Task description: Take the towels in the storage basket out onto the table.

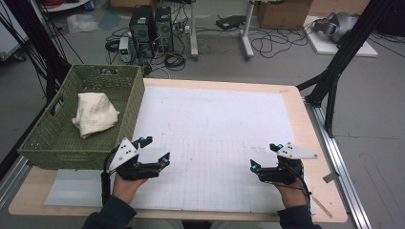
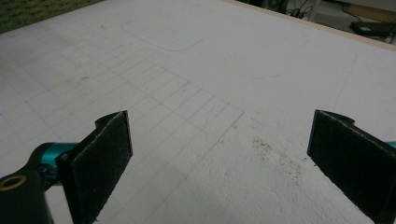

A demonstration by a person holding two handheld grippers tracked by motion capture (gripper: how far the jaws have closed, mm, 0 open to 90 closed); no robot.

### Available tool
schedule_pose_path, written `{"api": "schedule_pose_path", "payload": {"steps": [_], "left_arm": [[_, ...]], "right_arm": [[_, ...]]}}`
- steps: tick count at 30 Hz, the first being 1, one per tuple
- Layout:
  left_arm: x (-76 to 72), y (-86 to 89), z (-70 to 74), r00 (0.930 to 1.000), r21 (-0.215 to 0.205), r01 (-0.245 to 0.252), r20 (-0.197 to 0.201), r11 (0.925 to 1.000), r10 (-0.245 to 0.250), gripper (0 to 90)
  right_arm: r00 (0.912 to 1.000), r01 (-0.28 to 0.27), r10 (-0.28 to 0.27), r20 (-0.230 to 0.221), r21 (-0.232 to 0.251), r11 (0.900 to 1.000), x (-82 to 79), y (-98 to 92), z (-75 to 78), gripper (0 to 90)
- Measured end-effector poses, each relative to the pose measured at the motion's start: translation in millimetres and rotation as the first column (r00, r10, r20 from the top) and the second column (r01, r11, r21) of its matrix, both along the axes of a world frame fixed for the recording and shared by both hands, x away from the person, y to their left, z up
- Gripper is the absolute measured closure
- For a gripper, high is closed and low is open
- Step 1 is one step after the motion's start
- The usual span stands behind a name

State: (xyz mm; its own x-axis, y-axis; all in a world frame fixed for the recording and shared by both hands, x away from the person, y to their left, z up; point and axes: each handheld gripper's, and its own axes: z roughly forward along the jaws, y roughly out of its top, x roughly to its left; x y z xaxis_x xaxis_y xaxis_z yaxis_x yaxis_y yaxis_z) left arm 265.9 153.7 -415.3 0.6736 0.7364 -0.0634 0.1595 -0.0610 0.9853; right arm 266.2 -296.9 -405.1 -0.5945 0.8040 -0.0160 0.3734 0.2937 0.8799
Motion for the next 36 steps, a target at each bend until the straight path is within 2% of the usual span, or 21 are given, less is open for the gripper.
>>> {"api": "schedule_pose_path", "payload": {"steps": [4,10,14,20,26,34,36], "left_arm": [[0.3,-0.7,1.0,0.9997,-0.022,0.022,-0.01,0.9995,-0.022,14.7],[-0.8,-2.6,5.7,0.9984,-0.025,0.046,-0.03,0.9986,-0.047,14.8],[-1.1,-4.9,8.6,0.9983,-0.012,0.049,-0.033,0.9987,-0.049,14.8],[1.2,-2.7,17.0,0.9978,-0.033,0.041,-0.052,0.9986,-0.042,14.8],[2.3,-1.7,23.0,0.9977,-0.03,0.043,-0.052,0.9986,-0.044,15.5],[3.6,6.9,40.7,0.9984,-0.041,0.05,-0.023,0.9979,-0.051,15.6],[4.9,11.9,52.2,0.9989,-0.041,0.047,-0.006,0.9981,-0.047,15.6]], "right_arm": [[1.0,0.005,-0.005,0.008,0.001,1.0,-0.7,0.7,2.0,5.7],[1.0,-0.004,0.004,0.002,-0.001,1.0,-0.6,2.2,1.8,5.7],[1.0,-0.005,0.005,0.005,-0.004,1.0,-0.7,2.6,2.0,5.6],[0.9999,-0.001,0.001,0.011,-0.003,1.0,-0.7,1.2,2.5,5.6],[1.0,-0.001,0.001,0.005,0.001,1.0,-0.7,2.3,3.4,5.7],[1.0,-0.002,0.002,0.007,-0.002,1.0,0.5,2.9,3.0,5.7],[1.0,-0.002,0.002,0.003,-0.003,1.0,0.7,3.4,3.0,5.7]]}}
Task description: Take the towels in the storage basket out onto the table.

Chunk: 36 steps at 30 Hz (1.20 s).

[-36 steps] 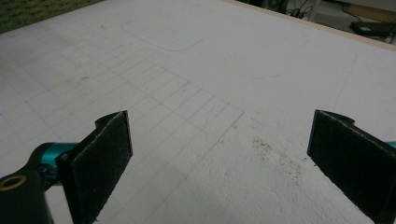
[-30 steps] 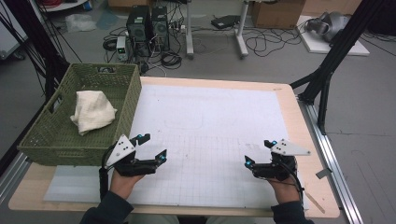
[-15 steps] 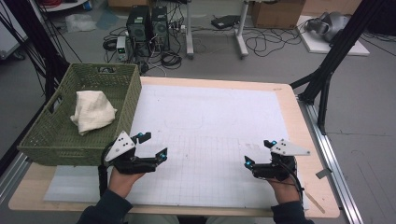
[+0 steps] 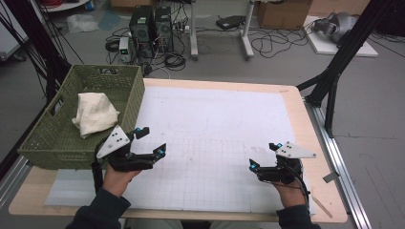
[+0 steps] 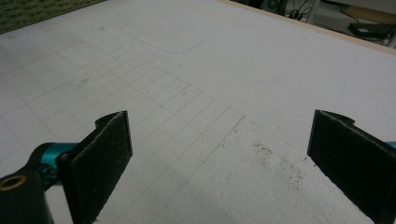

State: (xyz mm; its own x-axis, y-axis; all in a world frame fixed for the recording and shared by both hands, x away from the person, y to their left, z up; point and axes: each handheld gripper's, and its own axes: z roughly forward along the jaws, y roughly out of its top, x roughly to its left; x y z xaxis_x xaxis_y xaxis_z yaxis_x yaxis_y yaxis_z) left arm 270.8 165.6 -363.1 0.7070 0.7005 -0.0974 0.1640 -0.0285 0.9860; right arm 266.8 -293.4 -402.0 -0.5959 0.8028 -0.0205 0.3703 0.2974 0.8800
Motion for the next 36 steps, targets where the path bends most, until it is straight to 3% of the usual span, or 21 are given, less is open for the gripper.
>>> {"api": "schedule_pose_path", "payload": {"steps": [15,21,31,36], "left_arm": [[15.6,45.4,46.0,0.9966,0.002,-0.069,0.045,0.9976,0.069,15.6],[24.2,61.6,55.8,0.994,0.001,-0.099,0.046,0.9951,0.099,15.6],[43.9,98.3,62.8,0.9808,0.003,-0.194,0.023,0.981,0.194,15.5],[60.1,117.3,61.4,0.9657,0.013,-0.259,-0.006,0.9657,0.259,15.5]], "right_arm": [[1.0,-0.004,0.004,0.002,0.002,1.0,1.2,0.4,0.1,5.7],[1.0,-0.005,0.005,0.002,-0.002,1.0,1.5,0.8,-0.1,5.6],[1.0,-0.004,0.004,0.002,-0.002,1.0,2.0,0.3,-0.8,5.6],[1.0,-0.005,0.005,-0.004,-0.001,1.0,2.6,1.2,-1.4,5.6]]}}
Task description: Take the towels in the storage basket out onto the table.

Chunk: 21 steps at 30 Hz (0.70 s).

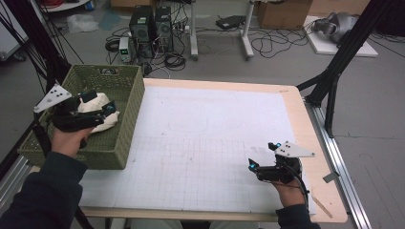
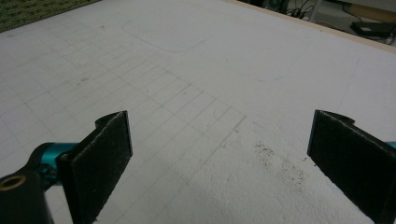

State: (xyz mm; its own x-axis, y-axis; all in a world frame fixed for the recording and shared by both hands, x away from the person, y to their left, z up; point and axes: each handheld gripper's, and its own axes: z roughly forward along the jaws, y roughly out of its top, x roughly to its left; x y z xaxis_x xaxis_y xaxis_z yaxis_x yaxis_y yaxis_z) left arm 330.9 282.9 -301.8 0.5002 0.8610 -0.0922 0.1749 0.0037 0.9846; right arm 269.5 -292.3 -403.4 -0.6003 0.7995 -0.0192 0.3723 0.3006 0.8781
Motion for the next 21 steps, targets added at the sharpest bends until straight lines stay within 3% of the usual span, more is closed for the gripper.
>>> {"api": "schedule_pose_path", "payload": {"steps": [6,7,11,15,16,19,21], "left_arm": [[19.5,16.4,-4.3,0.9968,0.026,-0.067,-0.043,0.9974,0.068,15.6],[27.7,22.5,-8.0,0.9931,0.039,-0.092,-0.07,0.995,0.094,15.6],[41.2,33.3,-17.5,0.9844,0.055,-0.127,-0.115,0.9904,0.133,15.9],[53.2,42.4,-26.4,0.9737,0.08,-0.161,-0.149,0.9836,0.172,15.9],[53.2,42.4,-26.4,0.9737,0.08,-0.161,-0.149,0.9836,0.172,15.8],[61.1,49.1,-33.8,0.9626,0.108,-0.176,-0.189,0.9784,0.194,15.8],[66.5,52.6,-40.9,0.9517,0.14,-0.198,-0.21,0.9702,0.224,15.9]], "right_arm": [[1.0,-0.003,0.003,-0.002,-0.006,1.0,1.8,-0.3,-1.3,5.6],[1.0,-0.003,0.003,-0.005,-0.004,1.0,1.9,0.0,-1.6,5.6],[1.0,-0.004,0.004,-0.008,-0.01,1.0,1.8,0.5,-2.1,5.6],[0.9999,-0.006,0.006,-0.012,-0.01,1.0,1.6,0.7,-2.9,5.6],[0.9999,-0.006,0.006,-0.012,-0.01,1.0,1.6,0.7,-2.9,5.6],[0.9999,-0.007,0.007,-0.013,-0.012,1.0,1.4,0.6,-3.0,5.7],[0.9999,-0.006,0.006,-0.013,-0.012,1.0,1.5,0.7,-3.2,5.6]]}}
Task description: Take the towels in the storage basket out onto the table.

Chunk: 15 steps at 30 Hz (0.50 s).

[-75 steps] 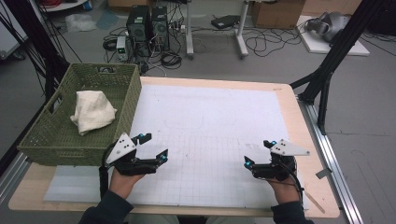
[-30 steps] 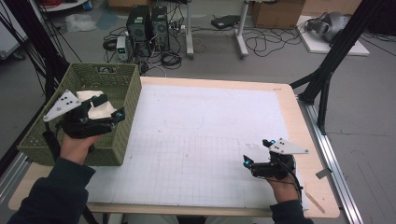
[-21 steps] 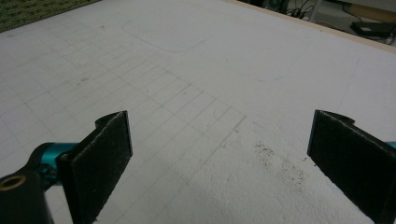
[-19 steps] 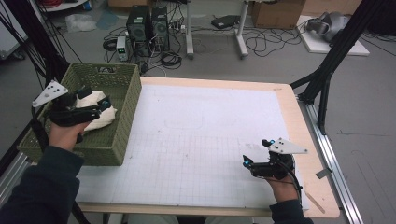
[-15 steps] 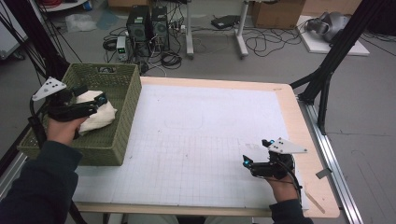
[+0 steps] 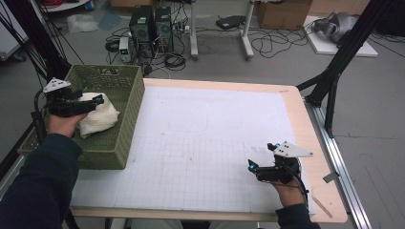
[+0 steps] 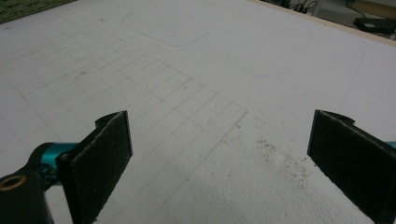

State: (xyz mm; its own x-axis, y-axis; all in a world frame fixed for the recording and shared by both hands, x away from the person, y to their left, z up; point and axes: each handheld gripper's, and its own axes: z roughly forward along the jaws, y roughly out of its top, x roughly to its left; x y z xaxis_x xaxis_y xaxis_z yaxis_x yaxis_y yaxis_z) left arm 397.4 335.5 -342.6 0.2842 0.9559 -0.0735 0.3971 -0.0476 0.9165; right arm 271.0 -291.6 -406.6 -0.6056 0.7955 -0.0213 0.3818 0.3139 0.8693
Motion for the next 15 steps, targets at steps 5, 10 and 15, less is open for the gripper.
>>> {"api": "schedule_pose_path", "payload": {"steps": [5,10,15], "left_arm": [[9.2,6.5,-12.7,0.9976,0.038,-0.031,-0.06,0.9988,0.033,15.9],[17.9,9.8,-29.2,0.9855,0.091,-0.06,-0.153,0.994,0.074,16.0],[25.1,13.5,-38.5,0.9709,0.114,-0.082,-0.216,0.9901,0.105,17.5]], "right_arm": [[1.0,-0.001,0.001,-0.004,-0.004,1.0,0.2,0.0,-0.8,5.6],[1.0,0.004,-0.004,-0.004,-0.005,1.0,-0.2,-0.2,-0.8,5.6],[1.0,0.006,-0.006,-0.006,-0.007,1.0,-0.5,-0.8,-1.7,5.6]]}}
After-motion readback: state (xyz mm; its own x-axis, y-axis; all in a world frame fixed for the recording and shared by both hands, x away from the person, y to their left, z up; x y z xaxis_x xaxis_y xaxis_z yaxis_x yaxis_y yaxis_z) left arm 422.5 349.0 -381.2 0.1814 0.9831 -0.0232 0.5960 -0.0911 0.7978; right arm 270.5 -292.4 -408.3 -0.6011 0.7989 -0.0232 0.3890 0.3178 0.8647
